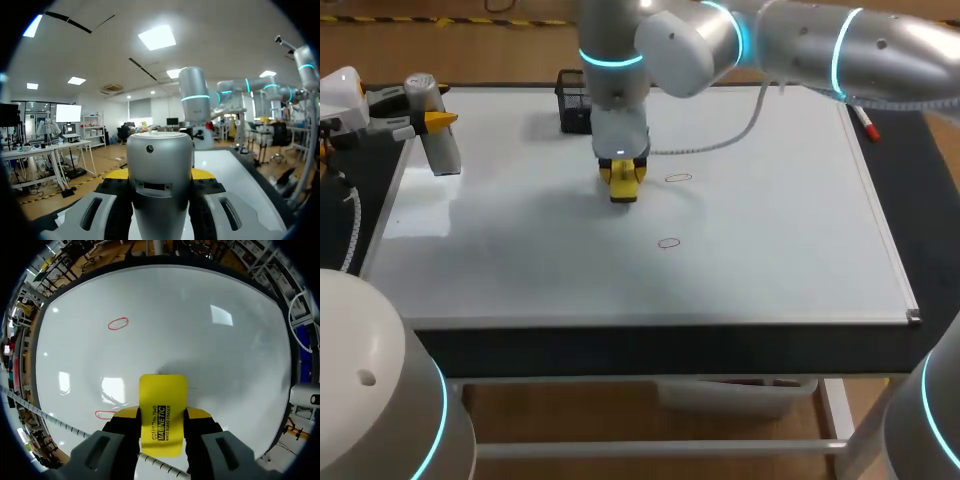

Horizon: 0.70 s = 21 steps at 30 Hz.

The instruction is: Pick up the inspection probe, press it on each red-marked spot on the whiteboard one by one, put down the probe, pick up the eraser, and wipe off all the red marks.

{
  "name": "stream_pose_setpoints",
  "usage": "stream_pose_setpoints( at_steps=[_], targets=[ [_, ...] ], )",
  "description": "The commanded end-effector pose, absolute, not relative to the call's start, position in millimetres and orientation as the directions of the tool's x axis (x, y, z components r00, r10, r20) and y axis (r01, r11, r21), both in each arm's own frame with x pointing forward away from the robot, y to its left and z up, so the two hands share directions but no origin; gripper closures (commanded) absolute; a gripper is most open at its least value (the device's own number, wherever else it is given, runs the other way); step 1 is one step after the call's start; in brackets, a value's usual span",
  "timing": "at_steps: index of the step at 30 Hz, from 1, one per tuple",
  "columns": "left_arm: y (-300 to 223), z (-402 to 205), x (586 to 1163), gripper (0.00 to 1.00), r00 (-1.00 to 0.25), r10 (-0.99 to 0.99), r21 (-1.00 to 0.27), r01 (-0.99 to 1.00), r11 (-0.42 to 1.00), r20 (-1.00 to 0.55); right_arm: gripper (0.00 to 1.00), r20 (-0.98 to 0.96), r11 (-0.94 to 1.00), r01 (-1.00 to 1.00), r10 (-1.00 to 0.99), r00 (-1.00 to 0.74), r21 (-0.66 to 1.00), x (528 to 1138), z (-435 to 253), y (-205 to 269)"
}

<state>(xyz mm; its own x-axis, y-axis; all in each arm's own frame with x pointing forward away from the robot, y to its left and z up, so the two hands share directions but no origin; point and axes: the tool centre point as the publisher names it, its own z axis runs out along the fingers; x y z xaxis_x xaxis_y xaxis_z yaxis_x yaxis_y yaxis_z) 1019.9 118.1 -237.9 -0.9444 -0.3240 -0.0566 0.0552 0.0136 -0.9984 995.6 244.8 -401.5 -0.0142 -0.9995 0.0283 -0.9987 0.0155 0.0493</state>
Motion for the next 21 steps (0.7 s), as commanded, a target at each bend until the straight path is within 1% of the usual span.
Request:
stream_pose_setpoints(
  at_steps=[1, 11, 21],
  targets=[
    [117, -237, 1019, 1.00, -0.943, -0.327, -0.998, 0.057, 0.014, -0.059, 1.00, 0.015, 0.033, -0.999, -0.999, -0.033, 0.032, 995, -385, 223],
    [117, -237, 1019, 1.00, -0.943, -0.327, -0.998, 0.057, 0.014, -0.059, 1.00, 0.017, 0.186, -0.982, -0.982, -0.186, 0.006, 1003, -372, 154],
    [117, -237, 1019, 1.00, -0.943, -0.327, -0.998, 0.057, 0.014, -0.059, 1.00, 0.032, 0.340, -0.940, -0.940, -0.340, 0.006, 995, -371, 79]
  ],
)
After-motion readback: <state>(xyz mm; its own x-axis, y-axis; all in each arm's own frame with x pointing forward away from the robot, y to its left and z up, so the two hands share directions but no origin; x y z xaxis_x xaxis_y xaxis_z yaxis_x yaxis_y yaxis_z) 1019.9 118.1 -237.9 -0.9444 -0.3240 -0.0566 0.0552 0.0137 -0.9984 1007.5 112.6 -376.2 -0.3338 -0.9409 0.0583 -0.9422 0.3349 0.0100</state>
